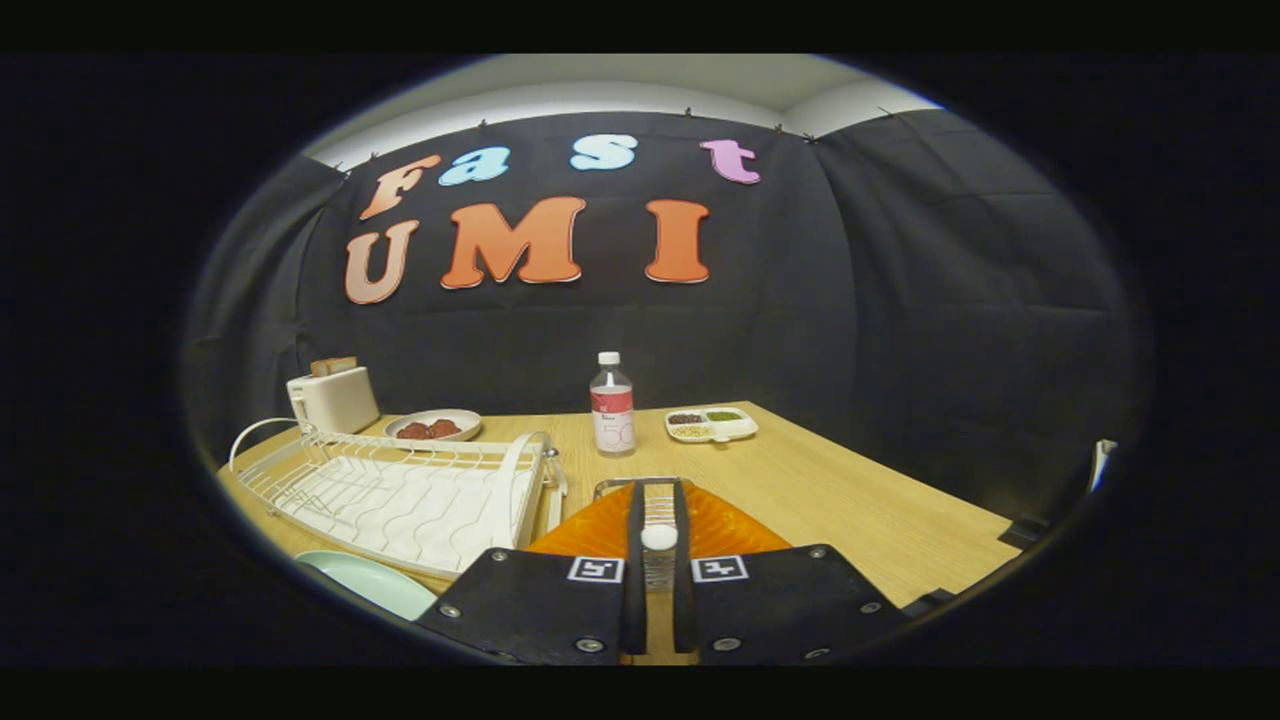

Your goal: Take the plate from the dish rack, then take the spoon from the basket and place it into the plate.

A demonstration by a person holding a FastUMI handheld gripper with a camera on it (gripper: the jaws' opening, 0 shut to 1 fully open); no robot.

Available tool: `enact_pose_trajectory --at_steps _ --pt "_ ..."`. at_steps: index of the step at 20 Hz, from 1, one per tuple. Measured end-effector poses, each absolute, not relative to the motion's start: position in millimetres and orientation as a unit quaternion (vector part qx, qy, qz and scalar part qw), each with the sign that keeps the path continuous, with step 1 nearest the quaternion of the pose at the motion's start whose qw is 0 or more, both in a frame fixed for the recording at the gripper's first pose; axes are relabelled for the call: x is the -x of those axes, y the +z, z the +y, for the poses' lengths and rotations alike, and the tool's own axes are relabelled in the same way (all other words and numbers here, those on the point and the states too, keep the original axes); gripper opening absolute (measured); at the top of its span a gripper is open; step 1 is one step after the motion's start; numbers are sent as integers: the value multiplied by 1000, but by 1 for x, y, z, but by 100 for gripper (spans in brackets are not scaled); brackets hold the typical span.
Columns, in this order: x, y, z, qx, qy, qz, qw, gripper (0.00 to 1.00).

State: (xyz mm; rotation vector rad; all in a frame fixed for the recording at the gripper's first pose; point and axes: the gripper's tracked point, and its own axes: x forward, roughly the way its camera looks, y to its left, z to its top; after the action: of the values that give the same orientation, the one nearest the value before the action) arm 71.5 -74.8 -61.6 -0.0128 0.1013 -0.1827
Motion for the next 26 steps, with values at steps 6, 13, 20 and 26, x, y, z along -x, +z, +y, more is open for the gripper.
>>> enact_pose_trajectory --at_steps 6,13,20,26 --pt "-46 -18 -69 17 -84 32 996 10" --pt "3 35 -49 35 -73 -6 997 10" --pt "40 26 29 29 9 -6 1000 10" --pt "50 -15 105 22 85 17 996 10"
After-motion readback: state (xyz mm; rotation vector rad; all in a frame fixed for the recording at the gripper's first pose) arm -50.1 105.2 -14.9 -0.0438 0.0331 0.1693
